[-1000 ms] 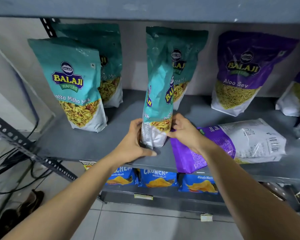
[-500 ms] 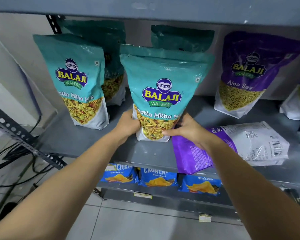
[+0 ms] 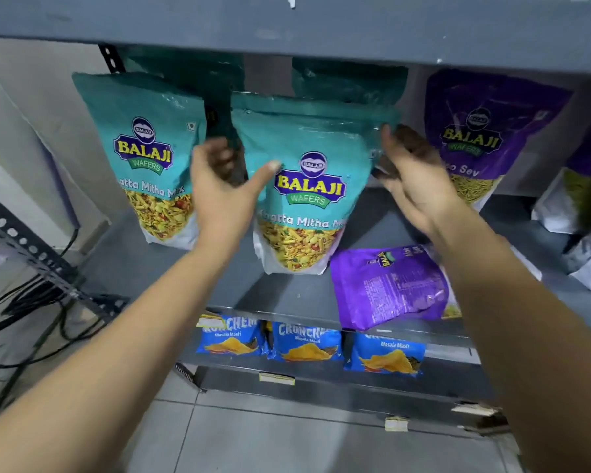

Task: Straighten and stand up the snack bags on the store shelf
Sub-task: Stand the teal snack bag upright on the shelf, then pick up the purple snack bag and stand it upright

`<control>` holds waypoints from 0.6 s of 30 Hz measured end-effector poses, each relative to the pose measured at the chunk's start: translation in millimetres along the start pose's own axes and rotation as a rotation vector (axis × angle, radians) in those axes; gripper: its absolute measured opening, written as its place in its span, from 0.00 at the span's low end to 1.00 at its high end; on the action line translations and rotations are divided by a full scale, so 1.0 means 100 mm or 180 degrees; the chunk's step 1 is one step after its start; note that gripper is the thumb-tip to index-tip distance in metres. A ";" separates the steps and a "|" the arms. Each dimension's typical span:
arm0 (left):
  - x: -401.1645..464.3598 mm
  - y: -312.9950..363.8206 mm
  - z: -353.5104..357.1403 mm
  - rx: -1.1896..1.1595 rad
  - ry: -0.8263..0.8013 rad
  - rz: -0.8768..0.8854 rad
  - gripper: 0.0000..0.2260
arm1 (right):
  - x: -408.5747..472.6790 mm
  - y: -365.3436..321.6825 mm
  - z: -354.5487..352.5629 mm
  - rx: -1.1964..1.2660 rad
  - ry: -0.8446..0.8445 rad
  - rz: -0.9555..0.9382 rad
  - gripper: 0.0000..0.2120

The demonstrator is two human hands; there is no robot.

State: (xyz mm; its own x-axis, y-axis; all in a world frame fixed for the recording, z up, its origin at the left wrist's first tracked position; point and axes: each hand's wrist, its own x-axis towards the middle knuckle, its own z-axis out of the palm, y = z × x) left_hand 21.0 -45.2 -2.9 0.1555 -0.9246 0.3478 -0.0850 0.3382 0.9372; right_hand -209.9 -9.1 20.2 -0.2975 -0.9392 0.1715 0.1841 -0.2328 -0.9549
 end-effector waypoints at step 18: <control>-2.28 0.03 1.82 -0.1149 -0.1305 -0.4241 0.20 | 0.24 0.13 -1.95 -0.4401 -0.2487 0.2638 0.42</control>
State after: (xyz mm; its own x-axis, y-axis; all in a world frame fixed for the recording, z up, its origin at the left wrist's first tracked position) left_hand -193.6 135.0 -84.2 -0.3748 -0.5453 -0.7498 0.1543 -0.8341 0.5296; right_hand -397.5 14.4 -35.5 -0.0012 -0.6745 -0.7382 -0.9213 0.2878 -0.2615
